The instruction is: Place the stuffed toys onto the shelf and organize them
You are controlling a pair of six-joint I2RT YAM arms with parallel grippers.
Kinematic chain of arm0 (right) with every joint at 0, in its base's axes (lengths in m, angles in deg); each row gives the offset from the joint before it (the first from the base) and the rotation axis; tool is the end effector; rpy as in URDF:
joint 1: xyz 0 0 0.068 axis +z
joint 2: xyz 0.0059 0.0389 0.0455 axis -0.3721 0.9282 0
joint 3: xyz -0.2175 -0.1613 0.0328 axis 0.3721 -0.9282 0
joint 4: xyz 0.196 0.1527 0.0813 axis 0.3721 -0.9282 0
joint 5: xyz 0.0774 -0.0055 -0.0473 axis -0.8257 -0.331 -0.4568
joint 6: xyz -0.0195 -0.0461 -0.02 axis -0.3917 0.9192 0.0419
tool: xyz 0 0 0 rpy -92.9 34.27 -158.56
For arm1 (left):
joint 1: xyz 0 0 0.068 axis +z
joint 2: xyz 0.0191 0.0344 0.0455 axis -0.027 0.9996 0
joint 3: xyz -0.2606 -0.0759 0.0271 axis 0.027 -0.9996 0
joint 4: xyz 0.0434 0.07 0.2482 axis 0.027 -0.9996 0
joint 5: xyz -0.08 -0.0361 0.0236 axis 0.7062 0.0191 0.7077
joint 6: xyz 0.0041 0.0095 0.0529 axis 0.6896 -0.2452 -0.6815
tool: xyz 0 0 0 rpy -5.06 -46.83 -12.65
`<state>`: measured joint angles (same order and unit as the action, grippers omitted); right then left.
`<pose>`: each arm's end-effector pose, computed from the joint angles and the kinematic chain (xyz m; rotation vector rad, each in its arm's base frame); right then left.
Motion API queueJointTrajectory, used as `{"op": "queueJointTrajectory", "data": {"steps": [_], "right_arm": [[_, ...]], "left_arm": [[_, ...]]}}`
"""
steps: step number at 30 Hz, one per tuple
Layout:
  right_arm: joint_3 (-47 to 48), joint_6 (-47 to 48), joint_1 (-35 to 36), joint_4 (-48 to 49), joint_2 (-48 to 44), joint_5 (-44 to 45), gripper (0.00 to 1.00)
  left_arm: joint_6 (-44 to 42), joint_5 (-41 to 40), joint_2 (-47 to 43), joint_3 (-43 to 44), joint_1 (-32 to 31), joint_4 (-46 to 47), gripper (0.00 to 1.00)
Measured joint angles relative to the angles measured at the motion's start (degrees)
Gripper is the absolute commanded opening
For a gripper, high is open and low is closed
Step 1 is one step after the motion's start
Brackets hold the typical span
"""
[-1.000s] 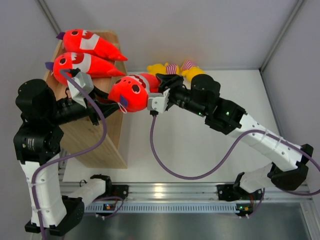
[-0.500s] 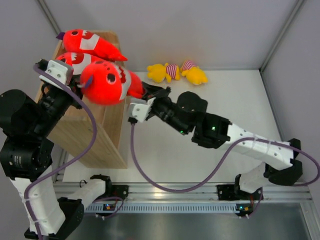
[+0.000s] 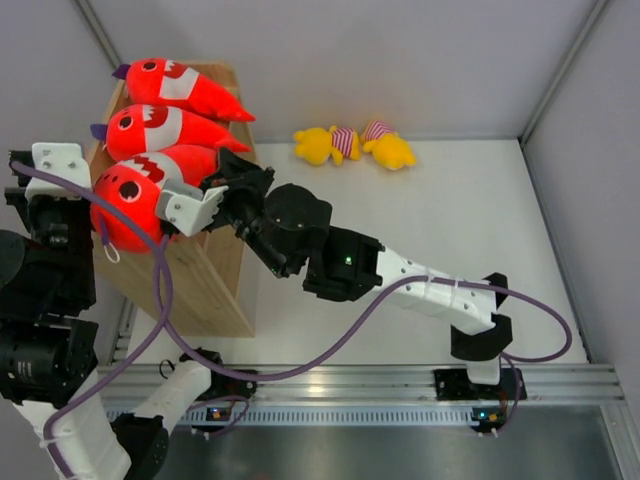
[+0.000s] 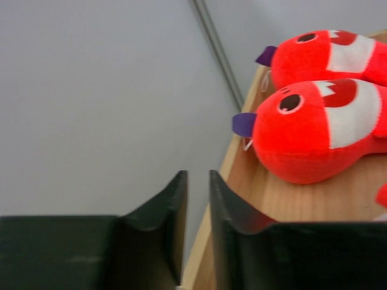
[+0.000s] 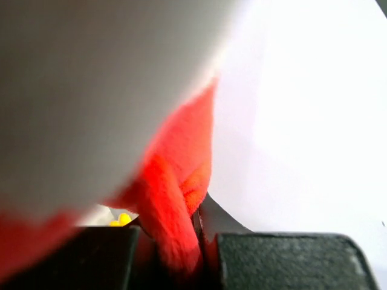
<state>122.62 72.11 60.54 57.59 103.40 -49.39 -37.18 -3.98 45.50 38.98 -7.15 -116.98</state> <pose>0.0760 0.4037 0.5407 -1.0576 0.8884 -0.1850 0.0348 0.0083 0.5827 0.1133 1.3974 0.5434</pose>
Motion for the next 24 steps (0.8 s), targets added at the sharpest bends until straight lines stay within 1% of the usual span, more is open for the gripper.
{"op": "queueJointTrajectory", "data": {"steps": [3,5,6,9,12,13,16,18,20,22,23,24], "right_arm": [[1.16,0.07,-0.09,1.73,0.13,2.21,0.00],[1.49,0.42,-0.48,2.78,1.05,4.09,0.00],[1.81,0.52,-0.68,3.39,1.86,4.96,0.00],[2.86,-0.13,-1.70,4.28,5.07,6.14,0.00],[2.91,-1.16,-3.10,4.31,8.07,6.93,0.00],[2.91,-1.27,-3.43,4.24,8.74,7.10,0.00],[2.91,-2.08,-4.17,4.24,10.23,7.39,0.00],[2.93,-2.54,-4.24,4.31,10.49,7.39,0.00],[2.99,-2.99,-4.24,4.42,10.49,7.17,0.00],[2.99,-3.48,-4.20,4.66,10.49,6.29,0.00],[2.95,-3.50,-4.20,4.42,10.49,6.01,0.02],[2.75,-3.54,-4.22,4.22,10.49,5.49,0.14]], "left_arm": [[-2.29,-4.59,1.22,3.37,-0.15,0.31,0.43],[-3.61,-6.91,2.78,7.78,-0.39,1.09,0.45],[-3.91,-7.50,3.52,10.16,-0.52,1.31,0.48],[-4.33,-7.76,4.00,14.56,-0.63,2.67,0.53],[-4.26,-5.40,2.56,15.30,-0.72,3.13,0.61],[-4.15,-3.91,2.08,15.17,-0.72,2.80,0.62],[-3.19,4.92,0.35,12.33,-0.76,0.83,0.65],[-2.64,10.58,-0.96,8.44,-0.76,-0.94,0.65],[-2.47,14.19,-1.75,4.02,-0.74,-2.03,0.65],[-2.32,15.85,-2.05,-0.59,-0.74,-4.00,0.65],[-2.34,15.47,-2.03,-2.69,-0.68,-4.37,0.63],[-2.21,14.69,-1.81,-3.72,-0.44,-4.35,0.63]]}}
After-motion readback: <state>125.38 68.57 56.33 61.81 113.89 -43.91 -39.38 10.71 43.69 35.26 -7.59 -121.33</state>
